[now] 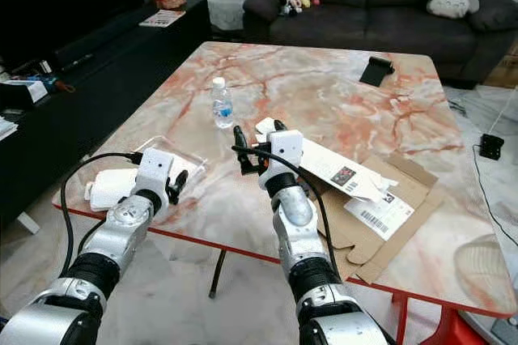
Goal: Picking trash to rubbish bin
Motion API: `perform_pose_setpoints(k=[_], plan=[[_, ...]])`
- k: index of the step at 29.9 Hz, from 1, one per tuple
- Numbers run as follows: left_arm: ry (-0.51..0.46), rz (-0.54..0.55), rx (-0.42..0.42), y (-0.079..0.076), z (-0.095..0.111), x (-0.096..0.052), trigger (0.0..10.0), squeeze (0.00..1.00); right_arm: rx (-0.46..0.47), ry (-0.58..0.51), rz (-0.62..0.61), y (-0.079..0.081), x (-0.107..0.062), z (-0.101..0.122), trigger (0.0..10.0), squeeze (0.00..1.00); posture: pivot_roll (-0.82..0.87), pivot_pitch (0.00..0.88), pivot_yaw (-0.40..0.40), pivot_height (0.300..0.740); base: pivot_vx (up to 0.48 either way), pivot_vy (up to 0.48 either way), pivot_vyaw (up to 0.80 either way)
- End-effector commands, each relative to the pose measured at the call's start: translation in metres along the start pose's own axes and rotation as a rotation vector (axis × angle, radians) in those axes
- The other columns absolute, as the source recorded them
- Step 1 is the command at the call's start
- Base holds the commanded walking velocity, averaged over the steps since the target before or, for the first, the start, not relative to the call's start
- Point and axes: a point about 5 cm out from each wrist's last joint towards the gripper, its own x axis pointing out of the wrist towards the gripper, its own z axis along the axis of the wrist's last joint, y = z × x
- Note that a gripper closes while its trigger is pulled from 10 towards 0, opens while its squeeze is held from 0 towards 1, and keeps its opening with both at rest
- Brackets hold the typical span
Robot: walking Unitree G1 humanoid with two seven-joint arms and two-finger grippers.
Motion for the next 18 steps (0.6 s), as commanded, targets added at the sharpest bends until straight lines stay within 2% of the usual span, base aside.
perform_pose_setpoints(k=[1,8,11,18], plan=[[-0.022,0.012,0.022,0.005,0.010,0.003,10.0,0.00,0.003,-0.015,0.009,0.002,0.003,0.005,10.0,0.00,0.05,0.000,0.039,0.740,0.000,0.000,0.00],[-0.032,0.021,0.010,0.009,0.016,0.007,10.0,0.00,0.003,-0.016,0.012,0.003,0.002,0.006,10.0,0.00,0.05,0.000,0.035,0.740,0.000,0.000,0.00],[-0.030,-0.006,0.007,0.008,0.023,0.011,10.0,0.00,0.000,-0.016,0.014,0.002,-0.001,0.005,10.0,0.00,0.04,0.022,0.026,0.740,0.000,0.000,0.00],[0.015,-0.058,0.042,0.005,0.021,0.013,10.0,0.00,-0.003,-0.010,0.010,0.000,-0.006,0.004,10.0,0.00,0.03,0.053,0.020,0.740,0.000,0.000,0.00]])
